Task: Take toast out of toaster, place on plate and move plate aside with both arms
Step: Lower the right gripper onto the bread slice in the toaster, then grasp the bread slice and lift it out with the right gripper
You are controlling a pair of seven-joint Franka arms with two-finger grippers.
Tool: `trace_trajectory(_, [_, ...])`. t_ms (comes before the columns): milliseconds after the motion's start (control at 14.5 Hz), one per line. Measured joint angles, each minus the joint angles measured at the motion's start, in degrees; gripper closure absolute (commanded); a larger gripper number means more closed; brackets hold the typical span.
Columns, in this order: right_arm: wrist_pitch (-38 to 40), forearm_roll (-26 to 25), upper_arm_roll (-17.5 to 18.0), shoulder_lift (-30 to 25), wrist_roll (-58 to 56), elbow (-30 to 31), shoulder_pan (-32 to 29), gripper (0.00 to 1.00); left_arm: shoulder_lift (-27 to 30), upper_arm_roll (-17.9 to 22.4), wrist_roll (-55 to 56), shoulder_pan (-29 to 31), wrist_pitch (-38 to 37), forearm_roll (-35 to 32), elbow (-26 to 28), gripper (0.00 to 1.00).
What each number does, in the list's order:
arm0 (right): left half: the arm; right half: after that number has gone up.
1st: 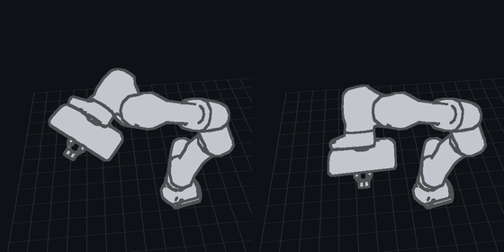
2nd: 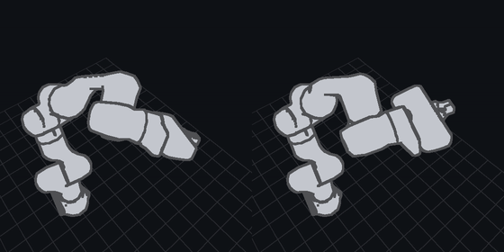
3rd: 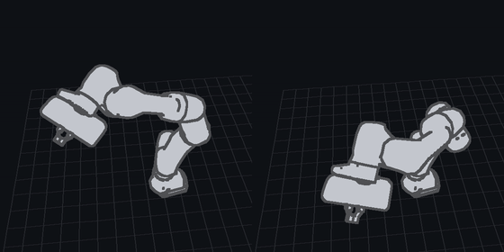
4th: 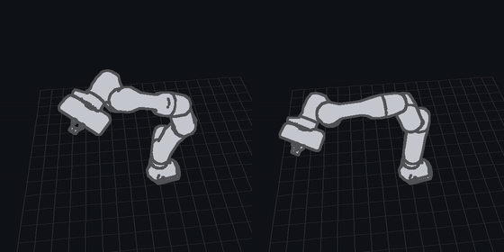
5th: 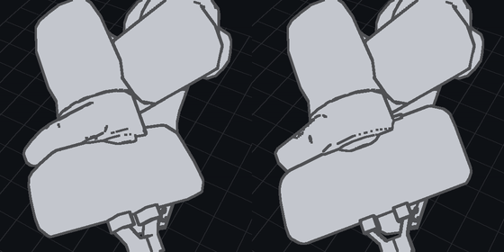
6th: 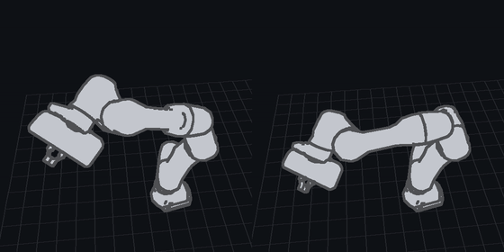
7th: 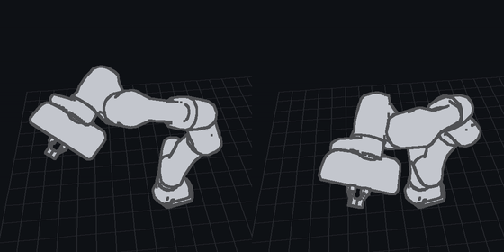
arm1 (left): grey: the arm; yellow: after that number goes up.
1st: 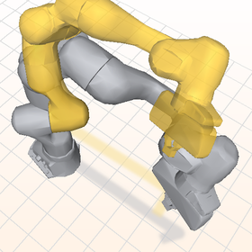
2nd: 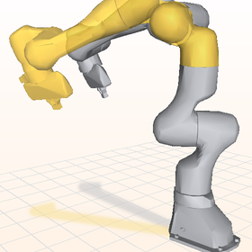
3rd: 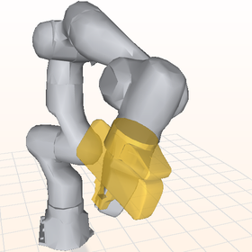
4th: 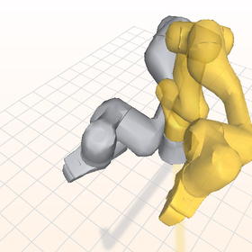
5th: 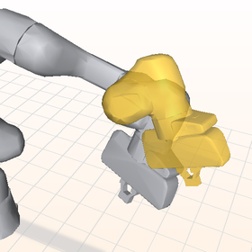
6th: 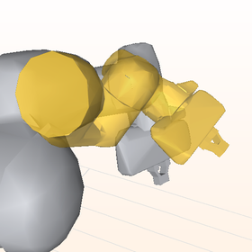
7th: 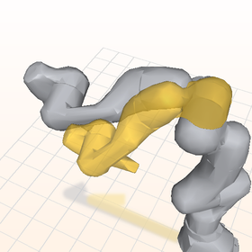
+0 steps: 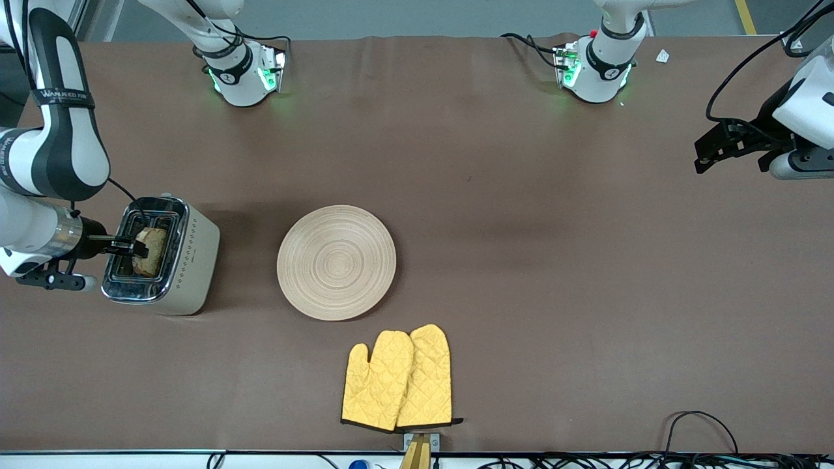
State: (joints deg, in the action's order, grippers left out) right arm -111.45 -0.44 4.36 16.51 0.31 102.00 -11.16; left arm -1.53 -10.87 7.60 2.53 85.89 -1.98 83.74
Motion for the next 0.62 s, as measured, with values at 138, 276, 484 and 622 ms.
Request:
trace_trajectory(138, [0.07,-0.01,0.01,0.0,0.0,-0.02,0.42,0.95,0.0,0.0,0.0,0.0,0.0,0.0,0.0,0.0])
trace_trajectory(276, [0.47,-0.01,0.02,0.0,0.0,-0.07,0.79,0.97,0.0,0.0,-0.01,0.0,0.0,0.0,0.0,0.0])
trace_trajectory(484, [4.24,-0.01,0.08,-0.11,0.02,-1.86,1.18,0.99,0.0,0.0,-0.01,0.0,0.0,0.0,0.0,0.0])
trace_trajectory(622, [9.24,-0.02,0.18,-0.72,0.03,-5.53,1.73,1.0,0.0,0.0,-0.01,0.0,0.0,0.0,0.0,0.0])
